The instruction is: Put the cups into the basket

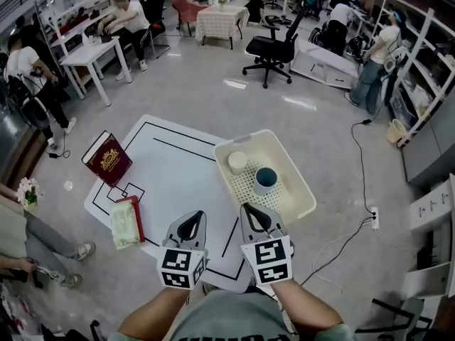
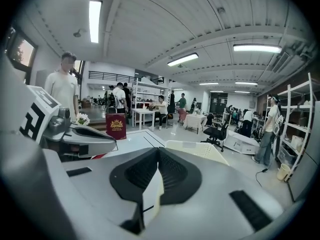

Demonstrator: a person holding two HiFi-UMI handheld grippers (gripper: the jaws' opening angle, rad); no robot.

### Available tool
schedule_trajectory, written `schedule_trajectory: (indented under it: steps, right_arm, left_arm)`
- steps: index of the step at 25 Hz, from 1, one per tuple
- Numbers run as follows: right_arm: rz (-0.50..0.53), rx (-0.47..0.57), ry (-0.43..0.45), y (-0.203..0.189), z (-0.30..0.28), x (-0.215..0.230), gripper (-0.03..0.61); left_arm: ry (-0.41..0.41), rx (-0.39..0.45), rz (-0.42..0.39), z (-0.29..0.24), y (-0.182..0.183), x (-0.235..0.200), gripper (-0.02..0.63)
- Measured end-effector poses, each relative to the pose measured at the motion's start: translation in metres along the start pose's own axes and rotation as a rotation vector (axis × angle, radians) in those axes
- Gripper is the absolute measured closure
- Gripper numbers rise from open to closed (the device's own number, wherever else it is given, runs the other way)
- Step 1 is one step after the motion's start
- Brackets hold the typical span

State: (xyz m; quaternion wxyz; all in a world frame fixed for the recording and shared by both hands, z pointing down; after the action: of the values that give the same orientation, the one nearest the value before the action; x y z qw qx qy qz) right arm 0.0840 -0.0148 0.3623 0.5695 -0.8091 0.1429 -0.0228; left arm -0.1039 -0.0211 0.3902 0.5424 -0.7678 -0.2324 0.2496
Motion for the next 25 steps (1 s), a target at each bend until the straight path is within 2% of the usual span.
schedule_trajectory:
  steps: [11,25]
  right_arm:
    - [-0.024,-0.015,0.034,-0.027,0.049,-0.023,0.561]
    - [-0.033,-0.043,0.012,-0.058,0.071,-0.037,0.565]
  left_arm:
    - [-0.023,-0.007,-0.035,0.03,-0.014,0.022,0.607]
    - [-0.038,-0.031,-0.015,0.045,-0.034,0.035,0.608]
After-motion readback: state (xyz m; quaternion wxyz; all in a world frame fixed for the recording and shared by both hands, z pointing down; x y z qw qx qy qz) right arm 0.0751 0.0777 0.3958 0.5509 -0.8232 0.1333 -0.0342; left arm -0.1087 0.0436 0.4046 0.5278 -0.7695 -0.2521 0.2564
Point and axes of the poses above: the fingertips, and each gripper's own axes: z backward along the fingers, x to its right, y out of its top, the point moved 10 cm from there along z, backward along the fingers, and after that the axes turned 9 degrees about -y, right-handed, at the moved point
